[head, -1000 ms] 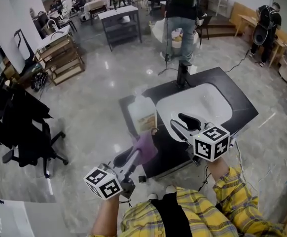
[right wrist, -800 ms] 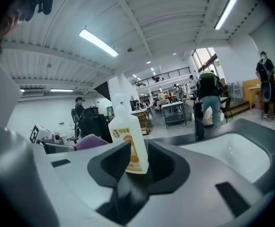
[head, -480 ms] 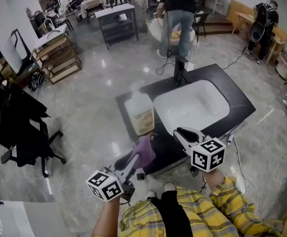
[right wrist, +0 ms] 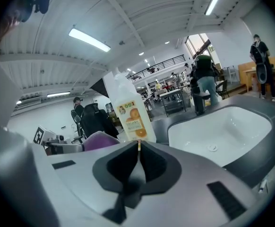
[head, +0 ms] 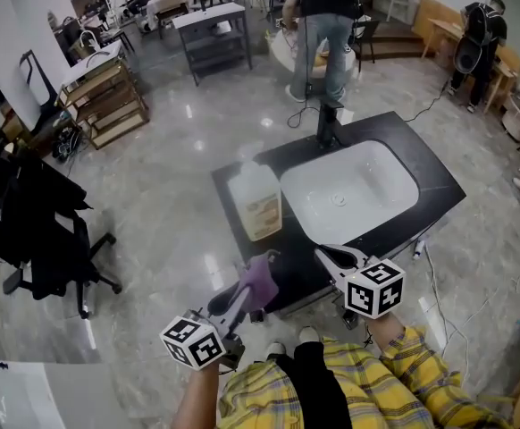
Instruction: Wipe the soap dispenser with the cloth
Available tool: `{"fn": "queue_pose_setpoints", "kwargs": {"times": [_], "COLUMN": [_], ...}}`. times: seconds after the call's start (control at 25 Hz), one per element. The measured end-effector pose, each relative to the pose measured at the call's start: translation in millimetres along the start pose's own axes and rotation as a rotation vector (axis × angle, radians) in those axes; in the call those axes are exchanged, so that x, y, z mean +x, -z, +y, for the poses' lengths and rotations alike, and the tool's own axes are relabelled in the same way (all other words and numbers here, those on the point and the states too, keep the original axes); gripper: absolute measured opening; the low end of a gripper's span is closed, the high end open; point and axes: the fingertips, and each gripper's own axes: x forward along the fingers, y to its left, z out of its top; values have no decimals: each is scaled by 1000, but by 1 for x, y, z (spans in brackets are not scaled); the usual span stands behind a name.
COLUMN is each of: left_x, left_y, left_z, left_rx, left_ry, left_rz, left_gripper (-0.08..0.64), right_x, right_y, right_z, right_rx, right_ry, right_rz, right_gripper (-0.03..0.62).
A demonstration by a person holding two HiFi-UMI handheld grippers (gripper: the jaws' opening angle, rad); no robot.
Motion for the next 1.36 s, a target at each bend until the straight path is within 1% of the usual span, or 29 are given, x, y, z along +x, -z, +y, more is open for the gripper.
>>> {"fn": "queue_pose_setpoints", "kwargs": {"times": [0.28,0.68,0.92,1.36], "left_x": [-2,4,16,40], "left_y": [5,0,-5,-22], "left_z": [5,8,8,5], "left_rx": [-30,-29,-18,8], "left_ry": [-19,-28,-46,-42], "left_rz": [-7,-10,-1,19], "left_gripper": [66,66,66,66], "right_x": [5,13,14,15], "right_y": [15,18,20,21], "right_z": [6,13,12,17], "right_rx": [-13,-23,-24,-28], "right_ry": [-13,-34,-39,-48], "right_rz": [39,59,65,77], "right_gripper": [9,8,7,6]}}
